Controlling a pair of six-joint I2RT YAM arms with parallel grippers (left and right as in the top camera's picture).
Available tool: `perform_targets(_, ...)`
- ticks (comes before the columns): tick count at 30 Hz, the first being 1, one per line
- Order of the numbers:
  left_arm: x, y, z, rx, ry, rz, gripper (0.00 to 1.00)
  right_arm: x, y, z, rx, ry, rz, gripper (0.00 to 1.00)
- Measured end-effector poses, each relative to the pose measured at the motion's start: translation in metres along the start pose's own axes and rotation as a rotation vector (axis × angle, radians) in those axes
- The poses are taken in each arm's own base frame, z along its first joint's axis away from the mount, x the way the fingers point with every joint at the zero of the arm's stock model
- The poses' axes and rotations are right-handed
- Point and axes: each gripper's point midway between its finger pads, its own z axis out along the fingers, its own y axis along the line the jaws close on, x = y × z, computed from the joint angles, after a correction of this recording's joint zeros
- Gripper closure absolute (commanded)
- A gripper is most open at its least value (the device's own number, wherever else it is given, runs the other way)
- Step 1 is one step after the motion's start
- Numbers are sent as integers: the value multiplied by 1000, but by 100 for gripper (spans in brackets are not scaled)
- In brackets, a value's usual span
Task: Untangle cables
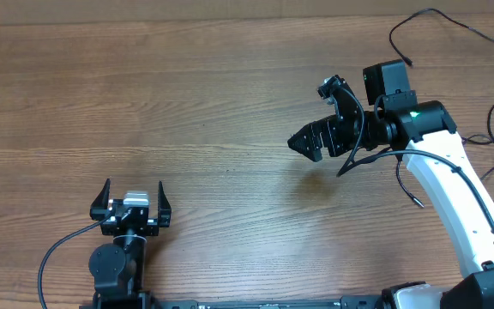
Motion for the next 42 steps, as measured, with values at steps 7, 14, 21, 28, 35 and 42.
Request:
perform_targets(7,-9,4,-3,-19,-44,-49,1,0,0,0,0,1,1,0)
perform_targets(14,-10,4,-3,-18,-45,-109,0,0,0,0,0,0,1,0)
perform_targets(21,-10,4,-3,-17,-45,-126,1,0,0,0,0,0,0,0)
perform_targets(28,-10,4,-3,-17,-45,-126,1,0,0,0,0,0,0,0)
perform_targets(35,-10,4,-3,-17,-45,-127,0,0,0,0,0,0,0,0)
perform_targets(42,-10,4,-3,-17,-45,-128,0,0,0,0,0,0,0,0)
